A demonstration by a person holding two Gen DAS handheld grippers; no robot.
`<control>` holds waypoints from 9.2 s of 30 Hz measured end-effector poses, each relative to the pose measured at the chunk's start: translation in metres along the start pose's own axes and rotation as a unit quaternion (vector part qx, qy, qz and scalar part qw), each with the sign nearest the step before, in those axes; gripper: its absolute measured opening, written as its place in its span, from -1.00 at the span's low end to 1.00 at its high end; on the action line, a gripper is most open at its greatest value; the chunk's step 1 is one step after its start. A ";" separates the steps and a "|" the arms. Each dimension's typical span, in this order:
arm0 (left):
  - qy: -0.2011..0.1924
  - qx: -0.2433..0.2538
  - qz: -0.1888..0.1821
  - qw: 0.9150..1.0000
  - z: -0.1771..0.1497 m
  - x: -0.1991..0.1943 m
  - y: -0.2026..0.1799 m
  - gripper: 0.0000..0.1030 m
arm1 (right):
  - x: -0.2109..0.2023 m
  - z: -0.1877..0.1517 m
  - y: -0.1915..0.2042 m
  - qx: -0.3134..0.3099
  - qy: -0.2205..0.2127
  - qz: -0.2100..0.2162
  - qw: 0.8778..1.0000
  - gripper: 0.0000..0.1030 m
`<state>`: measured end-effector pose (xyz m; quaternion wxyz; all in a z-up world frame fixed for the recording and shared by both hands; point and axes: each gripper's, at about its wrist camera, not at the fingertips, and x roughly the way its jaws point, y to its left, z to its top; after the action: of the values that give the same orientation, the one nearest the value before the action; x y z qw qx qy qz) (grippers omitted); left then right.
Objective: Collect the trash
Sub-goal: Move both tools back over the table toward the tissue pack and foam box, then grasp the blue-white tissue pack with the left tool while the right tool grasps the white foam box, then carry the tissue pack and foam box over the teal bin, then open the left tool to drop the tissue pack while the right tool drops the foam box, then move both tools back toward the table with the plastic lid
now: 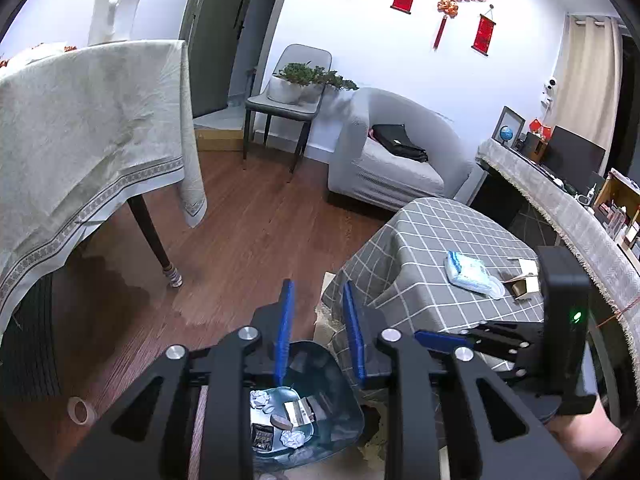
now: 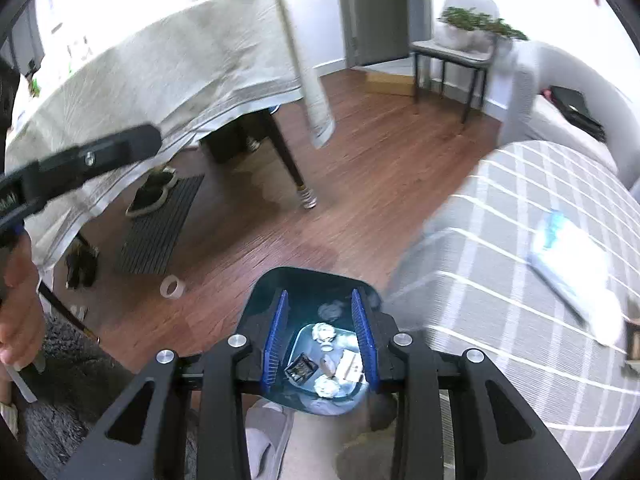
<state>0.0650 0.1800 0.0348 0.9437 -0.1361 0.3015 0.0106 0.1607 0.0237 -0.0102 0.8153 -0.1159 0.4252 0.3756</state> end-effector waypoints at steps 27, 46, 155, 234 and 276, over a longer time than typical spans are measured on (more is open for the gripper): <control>0.045 0.145 -0.054 0.987 -0.017 0.080 -0.143 0.29 | -0.099 -0.058 -0.125 0.100 -0.072 -0.103 0.987 0.06; 0.112 0.191 -0.058 0.973 -0.038 0.154 -0.196 0.59 | -0.126 -0.082 -0.163 0.141 -0.098 -0.111 0.979 0.19; 0.195 0.056 0.041 0.978 -0.073 0.148 -0.010 0.43 | -0.052 0.035 -0.061 0.063 -0.088 -0.023 0.994 0.48; 0.089 -0.063 0.027 0.994 -0.031 0.033 0.108 -0.47 | 0.218 -0.058 0.035 -0.043 0.237 -0.013 0.970 0.69; 0.015 0.028 -0.018 0.999 0.014 0.033 -0.023 -0.19 | -0.037 0.008 -0.058 0.010 -0.048 -0.050 0.998 0.24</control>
<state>0.1023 0.1593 0.0322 0.9424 -0.1148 0.3136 -0.0166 0.1937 -0.0310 0.0164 0.8535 -0.1112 0.3830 0.3353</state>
